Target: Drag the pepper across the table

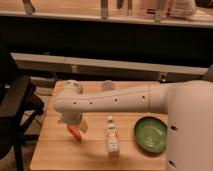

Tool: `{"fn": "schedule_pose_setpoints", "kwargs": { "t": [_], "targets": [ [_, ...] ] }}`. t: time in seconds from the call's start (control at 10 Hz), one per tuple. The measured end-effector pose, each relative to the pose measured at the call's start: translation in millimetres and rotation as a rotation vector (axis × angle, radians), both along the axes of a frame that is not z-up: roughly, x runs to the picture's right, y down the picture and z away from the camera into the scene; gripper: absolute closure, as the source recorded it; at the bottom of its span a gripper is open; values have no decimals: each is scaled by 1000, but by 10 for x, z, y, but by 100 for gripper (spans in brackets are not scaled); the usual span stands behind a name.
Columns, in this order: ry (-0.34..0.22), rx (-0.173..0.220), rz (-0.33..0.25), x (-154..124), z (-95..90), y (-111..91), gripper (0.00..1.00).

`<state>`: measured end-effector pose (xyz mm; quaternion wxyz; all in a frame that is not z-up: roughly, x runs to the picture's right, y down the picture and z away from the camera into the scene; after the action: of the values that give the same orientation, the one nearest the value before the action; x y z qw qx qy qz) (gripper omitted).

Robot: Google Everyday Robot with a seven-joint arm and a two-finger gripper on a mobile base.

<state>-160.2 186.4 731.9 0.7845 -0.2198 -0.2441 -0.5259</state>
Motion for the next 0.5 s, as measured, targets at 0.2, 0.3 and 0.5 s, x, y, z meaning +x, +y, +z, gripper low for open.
{"fn": "schedule_pose_setpoints", "kwargs": {
  "t": [0.2,0.3,0.5],
  "targets": [
    [-18,-7,-29,-39,124,122,20],
    [-20,-9,-33,-41,134,129,20],
    [-22,-15,-38,-81,134,134,20]
  ]
}}
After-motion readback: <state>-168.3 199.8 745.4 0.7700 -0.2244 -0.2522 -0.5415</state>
